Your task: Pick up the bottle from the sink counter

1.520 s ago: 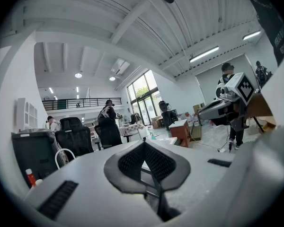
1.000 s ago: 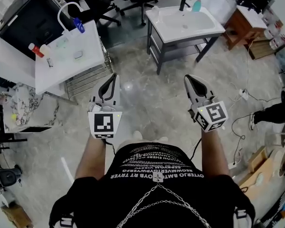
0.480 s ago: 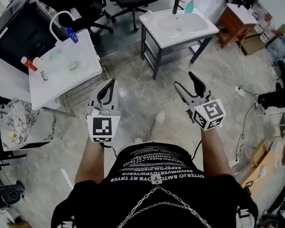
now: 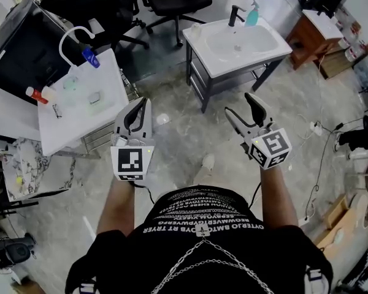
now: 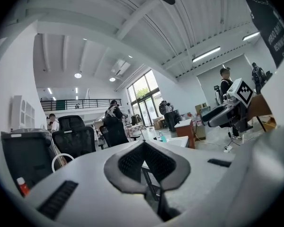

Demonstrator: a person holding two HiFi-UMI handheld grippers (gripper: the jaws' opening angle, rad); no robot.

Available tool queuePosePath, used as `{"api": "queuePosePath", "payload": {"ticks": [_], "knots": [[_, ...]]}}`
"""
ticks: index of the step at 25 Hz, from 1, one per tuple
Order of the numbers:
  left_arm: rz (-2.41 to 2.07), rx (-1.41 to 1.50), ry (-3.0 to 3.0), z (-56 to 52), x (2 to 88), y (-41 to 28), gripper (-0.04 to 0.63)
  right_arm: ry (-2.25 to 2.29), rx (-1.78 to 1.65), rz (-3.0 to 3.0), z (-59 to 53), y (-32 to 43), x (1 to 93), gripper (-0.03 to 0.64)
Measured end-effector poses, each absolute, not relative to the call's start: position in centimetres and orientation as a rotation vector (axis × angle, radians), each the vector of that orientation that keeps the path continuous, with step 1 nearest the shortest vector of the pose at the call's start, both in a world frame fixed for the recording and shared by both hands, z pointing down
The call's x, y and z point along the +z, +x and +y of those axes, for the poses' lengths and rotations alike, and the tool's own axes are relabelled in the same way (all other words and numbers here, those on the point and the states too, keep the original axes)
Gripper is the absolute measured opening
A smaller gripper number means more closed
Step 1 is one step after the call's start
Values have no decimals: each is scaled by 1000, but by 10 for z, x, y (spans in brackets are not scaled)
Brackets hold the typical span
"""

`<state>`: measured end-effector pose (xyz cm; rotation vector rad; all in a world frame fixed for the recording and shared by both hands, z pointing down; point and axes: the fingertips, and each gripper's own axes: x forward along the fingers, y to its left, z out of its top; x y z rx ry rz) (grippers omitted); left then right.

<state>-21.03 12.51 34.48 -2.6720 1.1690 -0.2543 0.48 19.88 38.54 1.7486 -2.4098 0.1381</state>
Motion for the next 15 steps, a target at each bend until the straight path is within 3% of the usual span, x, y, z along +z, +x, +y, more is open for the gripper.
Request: {"api": "queuePosePath", "payload": {"ticks": [15], "knots": [[1288,-265,-2627,26,347,-113,5,1583,193,-2534,82,98,389,287]]}}
